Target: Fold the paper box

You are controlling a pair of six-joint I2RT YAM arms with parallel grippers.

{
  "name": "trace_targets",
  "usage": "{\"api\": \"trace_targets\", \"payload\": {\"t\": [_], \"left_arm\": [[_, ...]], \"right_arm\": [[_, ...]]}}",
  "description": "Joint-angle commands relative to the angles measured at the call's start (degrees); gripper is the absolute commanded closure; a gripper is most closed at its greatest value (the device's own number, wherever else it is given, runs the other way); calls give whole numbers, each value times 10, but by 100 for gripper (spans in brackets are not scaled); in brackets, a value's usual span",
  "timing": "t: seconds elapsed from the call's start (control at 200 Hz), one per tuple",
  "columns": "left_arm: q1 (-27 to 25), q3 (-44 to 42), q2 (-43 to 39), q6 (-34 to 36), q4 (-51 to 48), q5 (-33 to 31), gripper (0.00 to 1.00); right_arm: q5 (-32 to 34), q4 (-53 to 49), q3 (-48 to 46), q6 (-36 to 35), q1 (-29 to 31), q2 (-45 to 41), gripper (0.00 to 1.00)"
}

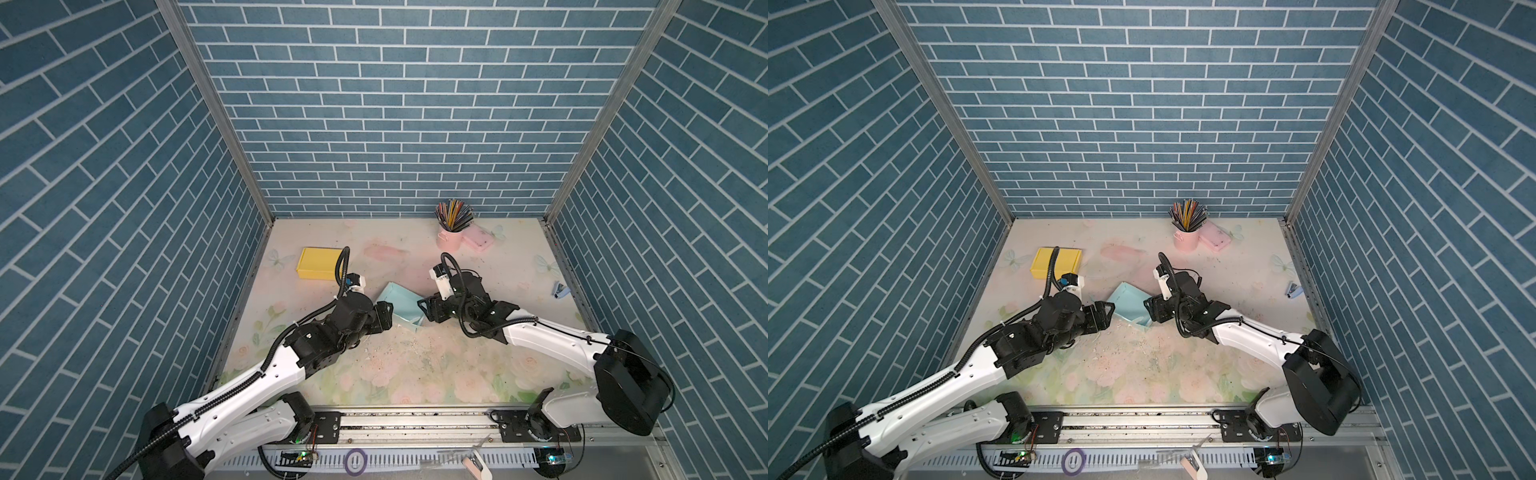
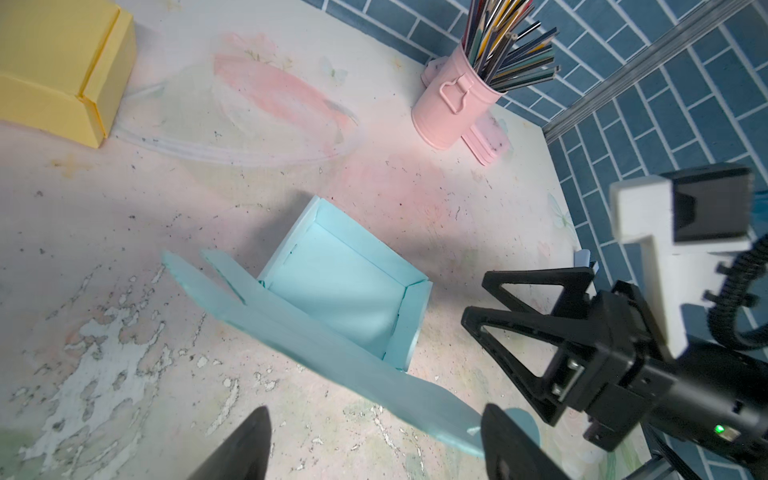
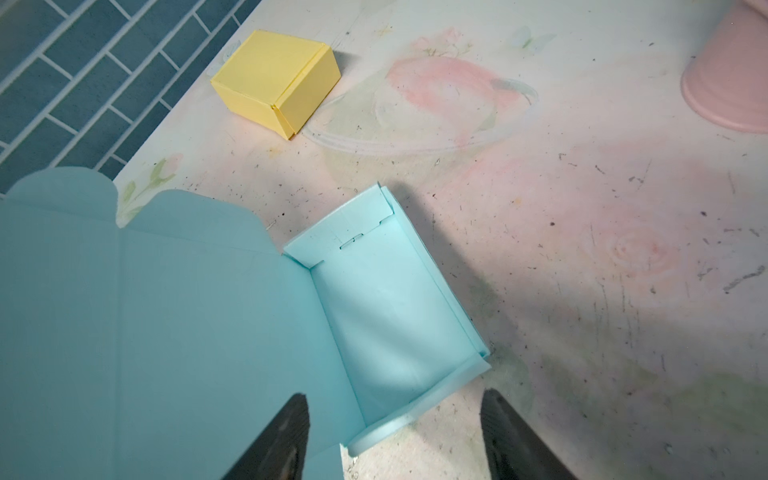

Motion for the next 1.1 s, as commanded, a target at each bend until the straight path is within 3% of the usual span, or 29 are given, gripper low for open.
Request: {"api": "trace_targets", "payload": {"t": [0.0,0.185,0.275,0.4,0.665,0.815,1.095], "left_arm": [[3,26,16,-6,-13,3,14],[4,40,53,-9,-24,-1,12],[10,47,75,-6,-28,2,23],[19,46,93,-6,-21,16,48],[31,32,65,8,-42,24,78],[64,63,58,101,-92,95,89],[82,293,133,415,-340,183,100]], "right_arm": [[10,35,-29,30,0,-16,34],[17,73,-65,37,1,-32,34],[23,80,-76,34,1,-45,34],[33,83,-90,30,2,-78,33],[60,43,-115,-19,14,-207,34],[-11,92,-148,-97,21,-263,34],[-166,212,-190,-271,20,-269,31]]}}
